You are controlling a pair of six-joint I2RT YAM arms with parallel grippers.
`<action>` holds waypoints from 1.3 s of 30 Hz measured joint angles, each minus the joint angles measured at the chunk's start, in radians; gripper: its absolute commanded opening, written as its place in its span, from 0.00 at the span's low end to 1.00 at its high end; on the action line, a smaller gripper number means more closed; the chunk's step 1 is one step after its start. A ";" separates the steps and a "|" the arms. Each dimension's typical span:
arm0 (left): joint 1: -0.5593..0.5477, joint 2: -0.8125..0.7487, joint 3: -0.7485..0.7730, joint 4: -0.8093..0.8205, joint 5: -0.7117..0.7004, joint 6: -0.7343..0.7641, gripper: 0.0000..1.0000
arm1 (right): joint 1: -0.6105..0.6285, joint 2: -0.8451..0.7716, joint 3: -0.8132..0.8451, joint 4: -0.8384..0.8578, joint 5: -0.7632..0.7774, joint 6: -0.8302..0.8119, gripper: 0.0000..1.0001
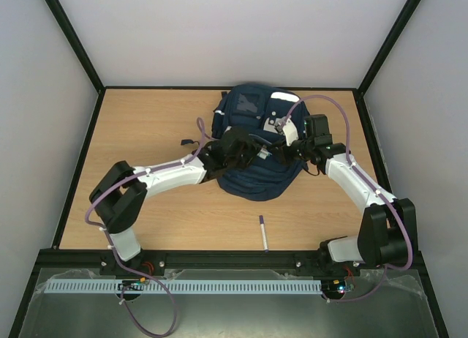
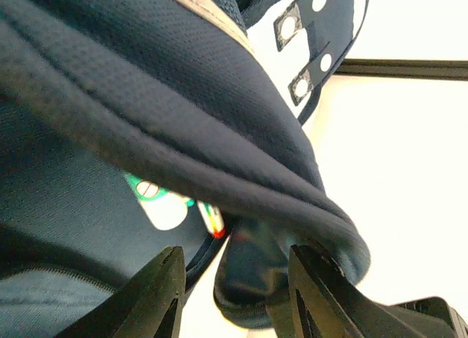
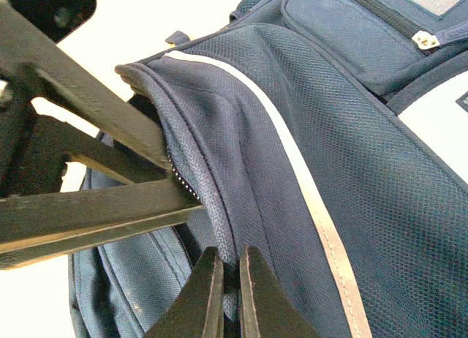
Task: Pack the student bag
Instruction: Place the stationery in the student bag, then move the stationery to the center of the board.
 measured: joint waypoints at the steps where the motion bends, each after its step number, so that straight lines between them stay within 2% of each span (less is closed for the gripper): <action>1: -0.006 -0.016 -0.011 -0.004 0.006 0.008 0.40 | 0.000 0.000 0.000 -0.002 -0.001 0.000 0.01; 8: -0.079 -0.139 -0.130 -0.065 0.014 0.077 0.44 | 0.000 0.000 0.000 -0.016 -0.003 -0.001 0.01; 14: -0.191 -0.149 -0.121 -0.215 0.013 0.246 0.49 | 0.000 0.000 0.000 -0.016 -0.003 -0.001 0.01; 21: -0.290 0.005 0.037 -0.418 -0.021 0.487 0.50 | 0.000 0.000 0.000 -0.016 -0.003 -0.001 0.01; 25: -0.353 0.066 0.044 -0.492 -0.036 0.571 0.53 | 0.000 0.000 0.000 -0.016 -0.003 -0.001 0.01; 32: -0.449 0.182 0.159 -0.596 -0.051 0.652 0.53 | 0.000 0.000 0.000 -0.017 -0.003 -0.001 0.01; 39: -0.484 0.241 0.273 -0.694 -0.093 0.691 0.52 | 0.000 0.000 0.000 -0.017 -0.003 -0.001 0.01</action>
